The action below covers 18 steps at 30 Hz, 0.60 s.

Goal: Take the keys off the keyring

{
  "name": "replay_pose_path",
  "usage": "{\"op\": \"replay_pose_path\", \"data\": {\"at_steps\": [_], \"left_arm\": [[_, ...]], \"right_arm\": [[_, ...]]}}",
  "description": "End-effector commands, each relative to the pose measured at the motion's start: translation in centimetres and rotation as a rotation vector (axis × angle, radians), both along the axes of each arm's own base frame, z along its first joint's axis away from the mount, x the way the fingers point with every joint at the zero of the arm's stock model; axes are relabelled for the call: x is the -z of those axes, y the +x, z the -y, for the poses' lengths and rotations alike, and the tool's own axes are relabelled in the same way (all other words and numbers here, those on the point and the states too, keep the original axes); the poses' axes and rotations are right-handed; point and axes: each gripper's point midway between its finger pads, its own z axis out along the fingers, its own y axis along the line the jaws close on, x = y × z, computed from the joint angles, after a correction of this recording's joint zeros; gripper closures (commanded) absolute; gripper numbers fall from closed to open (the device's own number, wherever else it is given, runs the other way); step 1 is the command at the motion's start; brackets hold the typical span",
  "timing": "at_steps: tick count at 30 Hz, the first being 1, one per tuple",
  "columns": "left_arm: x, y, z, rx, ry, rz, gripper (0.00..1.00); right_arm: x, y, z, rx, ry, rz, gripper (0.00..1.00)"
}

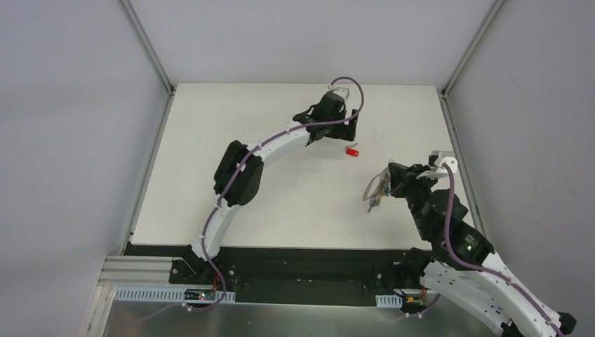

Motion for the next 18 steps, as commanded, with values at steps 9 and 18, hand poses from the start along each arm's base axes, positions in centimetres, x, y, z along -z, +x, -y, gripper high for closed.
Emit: {"op": "replay_pose_path", "data": {"at_steps": [9, 18], "left_arm": [[-13.2, -8.4, -22.1, -0.235, -0.044, -0.021, 0.01], [-16.6, -14.0, -32.1, -0.286, 0.287, 0.198, 0.01]], "right_arm": [[-0.2, 3.6, -8.0, -0.175, -0.046, -0.065, 1.00], [1.1, 12.1, -19.9, -0.291, -0.052, -0.072, 1.00]]}}
